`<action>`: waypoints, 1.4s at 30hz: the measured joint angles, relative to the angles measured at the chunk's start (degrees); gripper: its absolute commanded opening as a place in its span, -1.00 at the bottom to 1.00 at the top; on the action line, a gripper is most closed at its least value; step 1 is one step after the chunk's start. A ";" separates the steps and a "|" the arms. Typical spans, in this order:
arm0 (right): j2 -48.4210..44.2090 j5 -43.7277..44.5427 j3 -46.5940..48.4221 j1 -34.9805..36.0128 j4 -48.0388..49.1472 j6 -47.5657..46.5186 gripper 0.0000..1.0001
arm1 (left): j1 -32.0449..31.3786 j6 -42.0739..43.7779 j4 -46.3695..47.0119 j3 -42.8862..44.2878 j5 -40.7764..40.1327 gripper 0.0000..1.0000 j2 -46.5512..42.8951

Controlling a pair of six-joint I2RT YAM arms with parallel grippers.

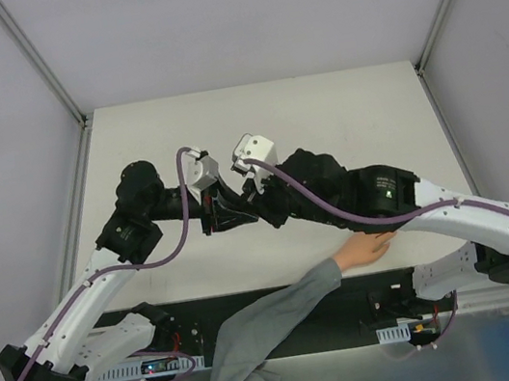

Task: Paint the nails

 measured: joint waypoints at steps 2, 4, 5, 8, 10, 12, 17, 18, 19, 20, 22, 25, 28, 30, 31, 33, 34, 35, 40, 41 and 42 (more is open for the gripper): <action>0.00 7.82 -1.01 2.58 2.03 0.02 -0.99 | -0.04 1.49 -0.68 0.00 -3.32 -0.91 -0.76; -0.07 12.35 -2.64 3.34 4.63 0.04 -0.99 | -0.04 2.10 -0.98 0.00 -6.10 -0.24 -0.92; -0.07 13.49 -3.21 3.37 5.46 0.13 -0.99 | -0.02 2.43 -1.29 0.00 -7.45 -0.09 -0.85; -0.37 16.20 -5.84 2.12 7.52 0.20 -0.99 | 0.09 2.36 -2.47 0.00 -11.17 0.98 -0.63; -1.22 16.87 -8.90 -0.20 9.44 0.33 -0.99 | 0.07 2.54 -3.02 0.00 -13.31 0.98 -0.81; -2.47 17.27 -11.93 -2.82 11.02 0.68 -0.99 | 0.07 2.91 -3.85 0.00 -15.65 0.98 -1.29; -6.93 21.03 -21.86 -11.78 19.80 1.20 -0.99 | 0.09 3.32 -5.18 -0.44 -26.16 0.98 -5.20; -7.87 21.62 -24.44 -14.45 21.94 1.44 -0.99 | 0.09 3.39 -5.14 -0.63 -28.61 0.98 -6.21; -8.59 22.27 -26.95 -17.44 24.20 1.73 -0.99 | 0.09 3.48 -5.16 -0.92 -30.62 0.99 -7.26; -8.94 22.95 -28.98 -19.89 26.18 1.90 -0.99 | 0.09 3.54 -5.14 -1.18 -32.33 0.98 -8.02; -9.27 23.96 -34.21 -27.19 32.20 2.58 -0.99 | 0.09 3.74 -5.14 -1.55 -35.91 0.98 -9.33; -7.98 23.98 -40.87 -37.46 40.79 4.00 -0.99 | 0.09 3.93 -5.14 -2.10 -39.67 0.98 -10.29; -2.21 23.39 -43.28 -46.31 47.95 6.95 -0.99 | 0.09 4.11 -5.31 -2.34 -41.72 0.98 -10.38; 3.39 23.43 -43.34 -50.16 52.92 8.24 -0.99 | 0.09 4.13 -5.31 -2.45 -42.40 0.98 -10.45; 6.14 23.43 -43.34 -51.30 55.01 8.66 -0.99 | 0.09 4.13 -5.29 -2.54 -42.88 0.98 -10.47; 11.67 23.41 -42.93 -52.87 58.29 9.29 -0.99 | 0.09 4.13 -5.27 -2.82 -43.41 0.98 -10.56; 14.51 23.19 -42.38 -53.55 59.25 9.49 -0.99 | 0.09 4.13 -5.25 -2.93 -43.45 0.98 -10.58; 17.27 23.10 -41.62 -54.18 59.84 9.73 -0.99 | 0.09 4.13 -5.31 -2.99 -43.47 0.98 -10.56; 26.60 22.53 -35.30 -56.65 58.18 11.61 -0.99 | 0.09 4.13 -5.22 -3.04 -43.45 0.98 -10.56; 27.58 22.49 -34.03 -57.00 57.79 12.00 -0.97 | 0.09 4.13 -5.22 -3.04 -43.45 0.99 -10.56; 28.11 22.49 -33.11 -57.22 57.48 12.37 -0.95 | 0.09 4.13 -5.22 -3.04 -43.45 0.98 -10.58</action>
